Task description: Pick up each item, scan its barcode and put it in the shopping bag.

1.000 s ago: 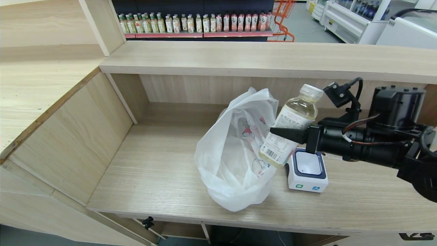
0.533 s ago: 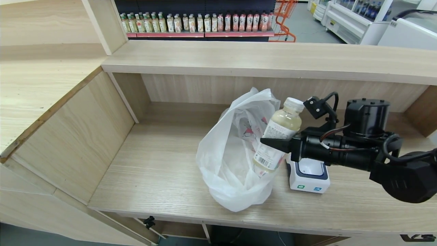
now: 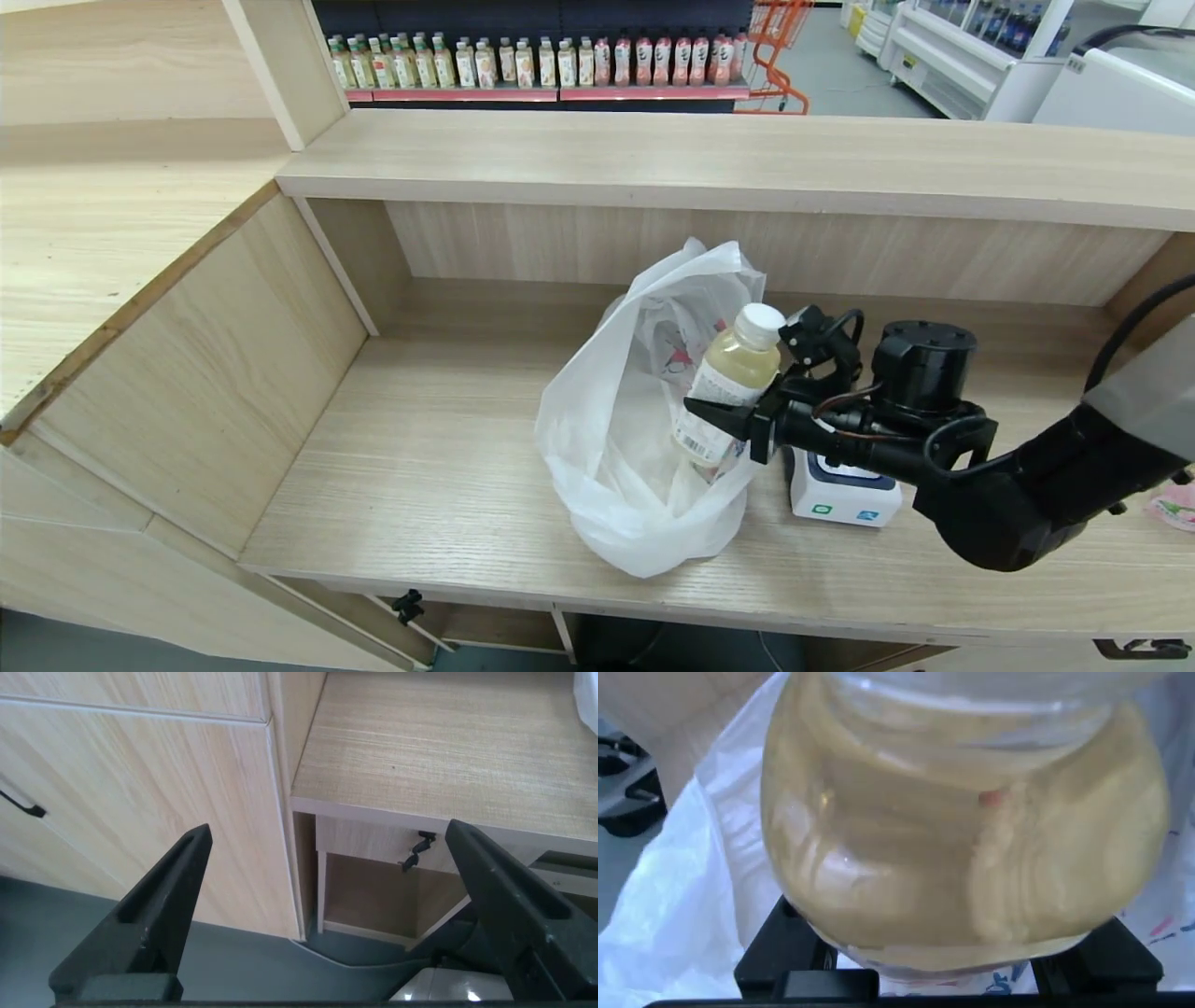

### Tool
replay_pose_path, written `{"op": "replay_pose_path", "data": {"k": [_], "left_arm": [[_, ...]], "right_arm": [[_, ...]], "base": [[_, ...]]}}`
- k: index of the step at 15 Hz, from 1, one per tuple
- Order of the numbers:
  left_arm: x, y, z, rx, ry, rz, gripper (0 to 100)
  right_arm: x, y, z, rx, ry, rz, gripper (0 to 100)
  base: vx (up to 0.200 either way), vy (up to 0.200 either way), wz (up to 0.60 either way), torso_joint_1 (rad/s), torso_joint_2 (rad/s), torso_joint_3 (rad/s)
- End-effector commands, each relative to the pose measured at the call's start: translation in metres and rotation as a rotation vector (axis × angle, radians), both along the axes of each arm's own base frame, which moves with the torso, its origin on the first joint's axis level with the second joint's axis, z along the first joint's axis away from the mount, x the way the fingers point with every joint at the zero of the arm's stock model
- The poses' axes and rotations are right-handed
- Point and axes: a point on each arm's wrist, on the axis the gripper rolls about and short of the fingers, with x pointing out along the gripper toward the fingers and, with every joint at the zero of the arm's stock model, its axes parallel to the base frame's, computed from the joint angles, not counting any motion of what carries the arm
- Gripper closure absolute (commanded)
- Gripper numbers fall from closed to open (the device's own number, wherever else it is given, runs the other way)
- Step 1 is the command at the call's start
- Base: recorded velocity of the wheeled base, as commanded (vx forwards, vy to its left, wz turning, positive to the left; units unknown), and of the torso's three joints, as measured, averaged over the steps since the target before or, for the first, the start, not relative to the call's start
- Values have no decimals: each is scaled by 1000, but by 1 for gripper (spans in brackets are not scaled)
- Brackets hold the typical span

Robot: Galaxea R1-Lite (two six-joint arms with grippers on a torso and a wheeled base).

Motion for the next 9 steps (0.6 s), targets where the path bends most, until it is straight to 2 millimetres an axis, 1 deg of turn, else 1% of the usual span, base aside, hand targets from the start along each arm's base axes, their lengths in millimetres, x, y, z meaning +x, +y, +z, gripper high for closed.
{"op": "replay_pose_path", "data": {"k": [1,2,5,6,8,9], "left_arm": [[0,0,0,0,0,1,0],[0,0,0,0,0,2,0],[0,0,0,0,0,2,0],[0,0,0,0,0,1,0],[0,0,0,0,0,1,0],[0,0,0,0,0,1,0]], "right_arm": [[5,7,-25,-30,39,14,100],[5,8,-25,-40,29,18,0],[5,8,-22,-35,14,21,0],[3,7,-18,-21,19,17,0],[-6,2,10,93,71,7,0],[-12,-3,28,155,86,3,0]], "base": [[0,0,0,0,0,0],[0,0,0,0,0,0],[0,0,0,0,0,0],[0,0,0,0,0,0],[0,0,0,0,0,0],[0,0,0,0,0,0]]}}
